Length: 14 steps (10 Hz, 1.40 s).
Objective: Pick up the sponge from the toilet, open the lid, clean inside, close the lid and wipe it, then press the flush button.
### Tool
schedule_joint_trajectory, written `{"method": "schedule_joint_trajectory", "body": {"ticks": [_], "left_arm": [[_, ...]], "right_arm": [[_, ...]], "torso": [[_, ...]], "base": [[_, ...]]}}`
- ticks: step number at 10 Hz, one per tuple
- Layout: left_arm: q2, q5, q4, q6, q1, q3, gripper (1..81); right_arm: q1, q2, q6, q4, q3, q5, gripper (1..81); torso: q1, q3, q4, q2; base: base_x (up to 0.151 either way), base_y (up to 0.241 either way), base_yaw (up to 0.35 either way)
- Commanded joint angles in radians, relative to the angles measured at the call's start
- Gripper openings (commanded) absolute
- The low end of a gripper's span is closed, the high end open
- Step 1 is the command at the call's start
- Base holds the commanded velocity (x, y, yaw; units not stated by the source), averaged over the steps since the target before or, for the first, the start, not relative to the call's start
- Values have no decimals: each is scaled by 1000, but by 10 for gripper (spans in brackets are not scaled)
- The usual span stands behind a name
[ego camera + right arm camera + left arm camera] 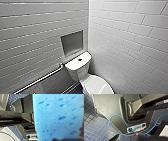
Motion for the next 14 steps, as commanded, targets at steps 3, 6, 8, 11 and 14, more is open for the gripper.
{"method": "schedule_joint_trajectory", "body": {"ticks": [3, 6, 8, 11, 14], "left_arm": [[-4, 62, -2, 6, -21, 3, 811], [-5, 65, -2, 6, -22, 2, 811], [-5, 76, -1, 6, -21, 2, 811], [6, 77, -4, 7, -22, -46, 811], [27, 77, -5, 0, -22, -95, 811]], "right_arm": [[8, -14, 1, -18, -4, -36, 10], [8, -12, 1, -18, -2, -36, 10], [11, -12, 1, -18, -2, -36, 10], [0, 9, 9, -16, -2, -92, 10], [-5, 52, 9, -9, 6, -310, 10]], "torso": [[-110, 101, 0, 170], [-83, 147, 0, 128], [-89, 125, 0, 138], [-92, 145, 0, 138], [-92, 144, 0, 138]], "base": [[0, 0, 0], [0, 0, 0], [0, 0, 0], [0, 0, 0], [0, 0, 0]]}}
